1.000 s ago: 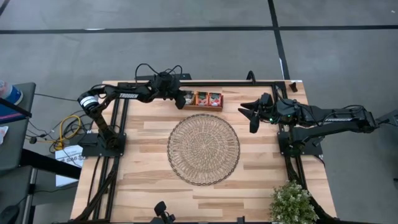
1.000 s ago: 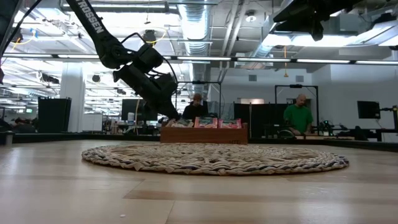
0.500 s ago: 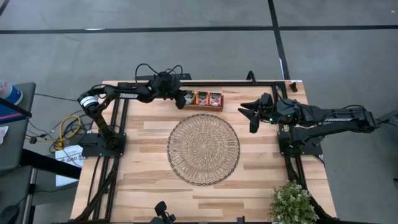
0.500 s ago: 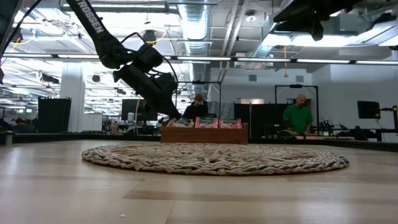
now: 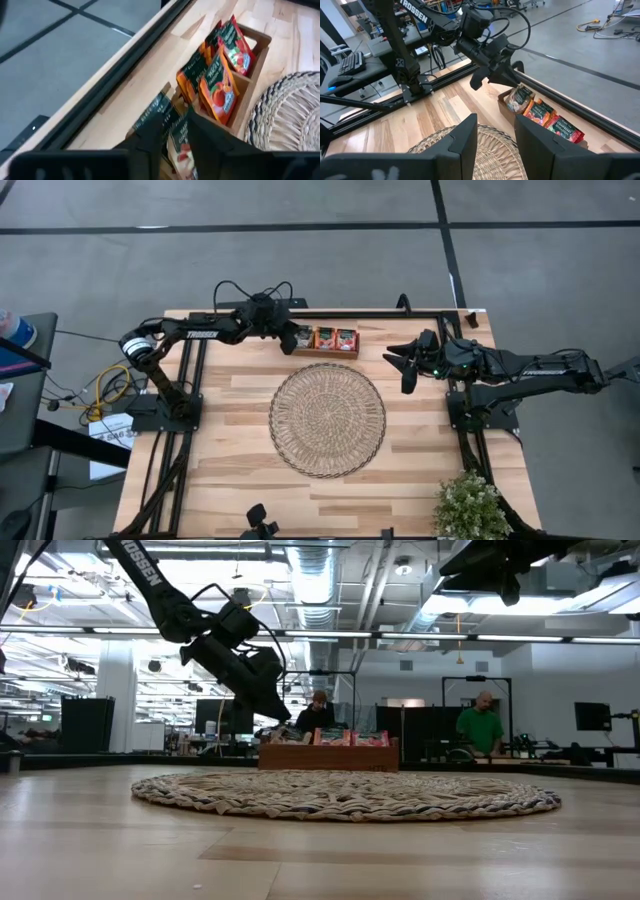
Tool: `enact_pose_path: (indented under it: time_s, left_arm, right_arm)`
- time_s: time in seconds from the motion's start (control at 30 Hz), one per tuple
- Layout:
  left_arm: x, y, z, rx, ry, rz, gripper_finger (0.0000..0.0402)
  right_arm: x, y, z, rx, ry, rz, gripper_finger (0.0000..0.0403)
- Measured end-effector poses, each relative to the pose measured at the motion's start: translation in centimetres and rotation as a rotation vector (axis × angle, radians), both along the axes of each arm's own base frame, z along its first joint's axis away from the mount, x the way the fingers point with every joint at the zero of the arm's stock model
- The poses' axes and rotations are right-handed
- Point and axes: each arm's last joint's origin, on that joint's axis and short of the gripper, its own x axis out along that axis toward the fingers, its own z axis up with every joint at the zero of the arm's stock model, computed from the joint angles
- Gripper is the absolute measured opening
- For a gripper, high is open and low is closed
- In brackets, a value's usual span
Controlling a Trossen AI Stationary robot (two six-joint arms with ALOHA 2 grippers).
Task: Pick & Place Tea
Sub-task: Put the brown tea bag into the left section of the wooden organizer
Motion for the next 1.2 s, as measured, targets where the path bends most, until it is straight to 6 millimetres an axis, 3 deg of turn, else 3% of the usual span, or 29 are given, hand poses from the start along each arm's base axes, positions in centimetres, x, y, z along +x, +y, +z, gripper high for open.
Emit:
enact_pose_path:
  time_s: [0.33,0.63,1.2]
  left_arm:
    - [-0.2,-0.2,1.7,0.051,-0.045,-0.007,0.0142]
    - [0.3,-0.8,1.9,0.058,-0.070,-0.082,0.0146]
    - [0.9,-2.0,1.1,0.186,0.104,-0.039,0.0146]
  right_arm:
    - [0.0,0.0,0.0,0.000,0.000,0.000,0.0121]
    - [0.0,0.0,0.0,-0.006,0.002,0.005,0.0121]
    - [0.0,0.0,0.0,-0.009,0.003,0.005,0.0121]
